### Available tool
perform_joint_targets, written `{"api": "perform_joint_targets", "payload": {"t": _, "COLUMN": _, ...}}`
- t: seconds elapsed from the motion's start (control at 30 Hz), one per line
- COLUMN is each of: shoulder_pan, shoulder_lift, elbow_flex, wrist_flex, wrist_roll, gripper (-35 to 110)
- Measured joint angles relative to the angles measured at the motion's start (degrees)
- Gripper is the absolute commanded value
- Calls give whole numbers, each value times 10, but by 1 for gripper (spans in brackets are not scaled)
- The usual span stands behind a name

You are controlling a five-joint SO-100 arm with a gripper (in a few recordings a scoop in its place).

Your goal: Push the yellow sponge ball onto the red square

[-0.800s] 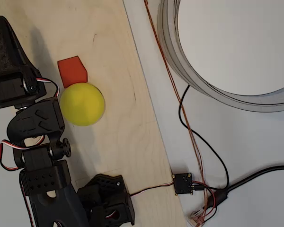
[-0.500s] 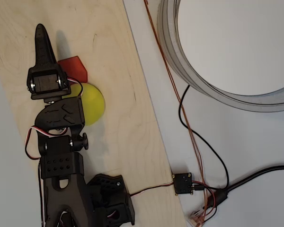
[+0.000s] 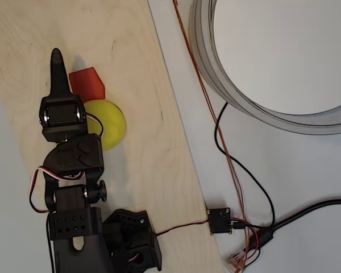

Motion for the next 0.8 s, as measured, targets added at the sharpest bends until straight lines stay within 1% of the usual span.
{"api": "perform_joint_targets", "payload": {"t": 0.3, "shoulder_pan": 0, "shoulder_lift": 151, "elbow_flex": 3, "wrist_flex": 236, "wrist_roll": 62, "gripper": 15}}
{"api": "perform_joint_targets", "payload": {"t": 0.43, "shoulder_pan": 0, "shoulder_lift": 200, "elbow_flex": 3, "wrist_flex": 325, "wrist_roll": 95, "gripper": 16}}
{"api": "perform_joint_targets", "payload": {"t": 0.8, "shoulder_pan": 6, "shoulder_lift": 230, "elbow_flex": 6, "wrist_flex": 502, "wrist_roll": 174, "gripper": 17}}
